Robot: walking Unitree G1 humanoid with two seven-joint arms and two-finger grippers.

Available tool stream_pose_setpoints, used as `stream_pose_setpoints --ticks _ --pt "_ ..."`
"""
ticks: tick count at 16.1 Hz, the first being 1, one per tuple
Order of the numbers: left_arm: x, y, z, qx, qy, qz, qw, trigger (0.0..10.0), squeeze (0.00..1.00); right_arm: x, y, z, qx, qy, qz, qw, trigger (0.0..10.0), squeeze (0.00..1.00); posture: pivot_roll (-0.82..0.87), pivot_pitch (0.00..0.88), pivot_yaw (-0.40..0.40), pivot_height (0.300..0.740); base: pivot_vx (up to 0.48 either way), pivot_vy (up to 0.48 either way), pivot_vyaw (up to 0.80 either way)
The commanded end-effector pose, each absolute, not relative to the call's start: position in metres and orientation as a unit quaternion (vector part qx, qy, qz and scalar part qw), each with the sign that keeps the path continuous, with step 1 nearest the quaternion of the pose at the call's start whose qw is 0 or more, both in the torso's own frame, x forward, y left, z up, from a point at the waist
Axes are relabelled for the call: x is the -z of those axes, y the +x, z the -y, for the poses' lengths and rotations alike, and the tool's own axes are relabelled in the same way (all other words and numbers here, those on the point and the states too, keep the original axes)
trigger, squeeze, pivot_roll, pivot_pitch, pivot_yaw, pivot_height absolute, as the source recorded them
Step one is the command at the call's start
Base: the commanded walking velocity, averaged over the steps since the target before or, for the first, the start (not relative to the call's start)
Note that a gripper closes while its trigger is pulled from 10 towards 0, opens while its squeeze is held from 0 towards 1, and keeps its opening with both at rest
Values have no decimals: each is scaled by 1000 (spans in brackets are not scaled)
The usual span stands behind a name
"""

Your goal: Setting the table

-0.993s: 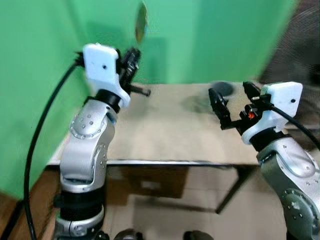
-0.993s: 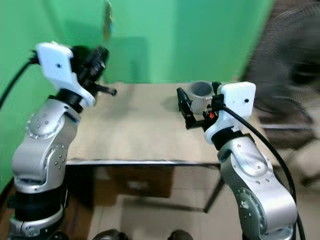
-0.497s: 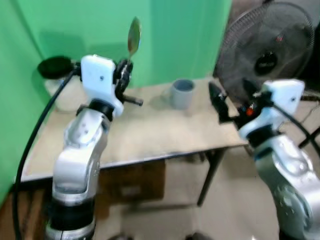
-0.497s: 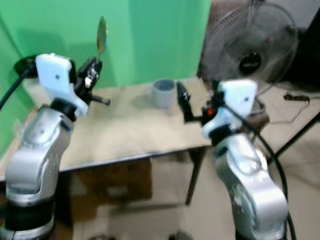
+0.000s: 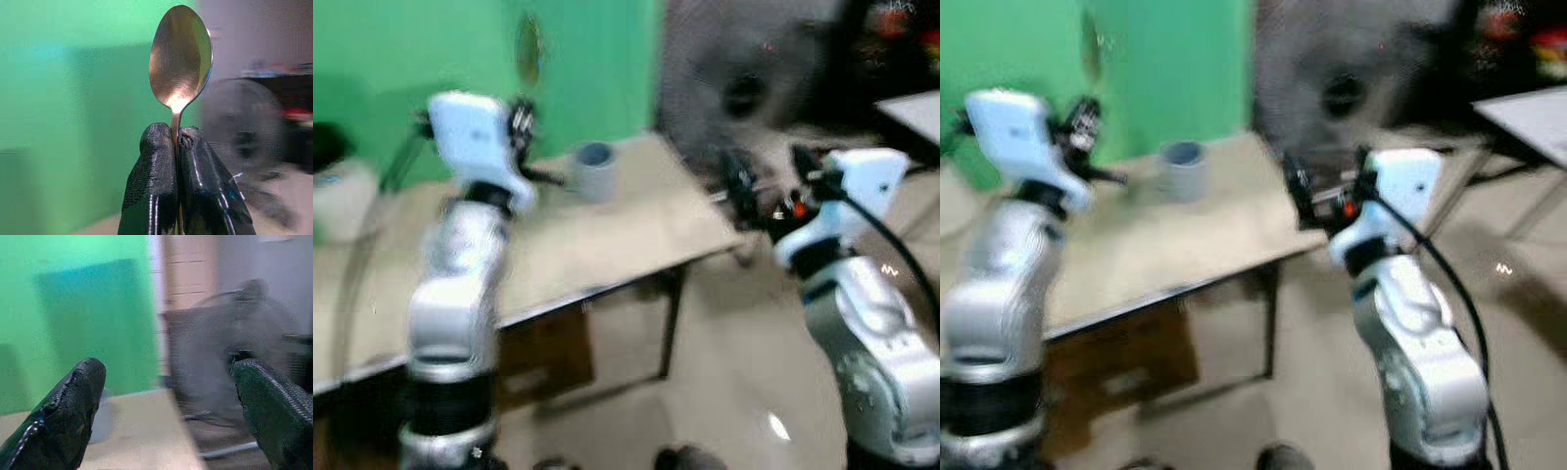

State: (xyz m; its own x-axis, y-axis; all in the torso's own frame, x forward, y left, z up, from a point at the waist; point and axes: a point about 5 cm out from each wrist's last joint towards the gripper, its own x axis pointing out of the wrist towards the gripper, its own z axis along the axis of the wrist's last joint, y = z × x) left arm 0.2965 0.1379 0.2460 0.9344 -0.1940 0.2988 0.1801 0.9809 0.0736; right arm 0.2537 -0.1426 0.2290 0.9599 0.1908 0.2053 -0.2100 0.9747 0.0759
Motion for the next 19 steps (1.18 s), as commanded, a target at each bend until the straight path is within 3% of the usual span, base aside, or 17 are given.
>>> stream_pose_setpoints --ticks 1,3,5,7,9,13,16,19 --pt "-253 295 -141 94 31 169 981 10000 0 -231 255 140 -104 47 105 988 10000 0 19 0 0 740 0 0 -781" --pt "-254 301 -132 126 20 170 977 10000 0 -236 254 143 -94 33 111 989 10000 0 -22 0 21 740 0 0 -781" --pt "-246 304 -121 130 40 156 978 10000 0 -235 255 152 -78 36 108 990 10000 0 9 0 -13 740 0 0 -781" --pt "-233 294 -124 123 27 130 984 10000 0 -227 260 151 -73 22 76 994 10000 0 11 0 -18 740 0 0 -781" --pt "-213 289 -134 116 -12 90 989 10000 0 -218 253 143 -80 14 56 995 10000 0 -50 0 24 740 0 0 -784" --pt "-202 290 -124 159 27 67 985 10000 0 -214 246 166 -39 -4 43 998 10000 0 -37 0 36 740 0 0 -788" --pt "-194 291 -130 148 33 40 988 10000 0 -207 245 168 -16 -13 26 999 10000 0 -88 0 74 740 0 0 -788" --pt "-194 299 -116 175 33 43 983 10000 0 -204 238 172 6 -10 20 1000 10000 0 -87 0 89 740 0 0 -788"
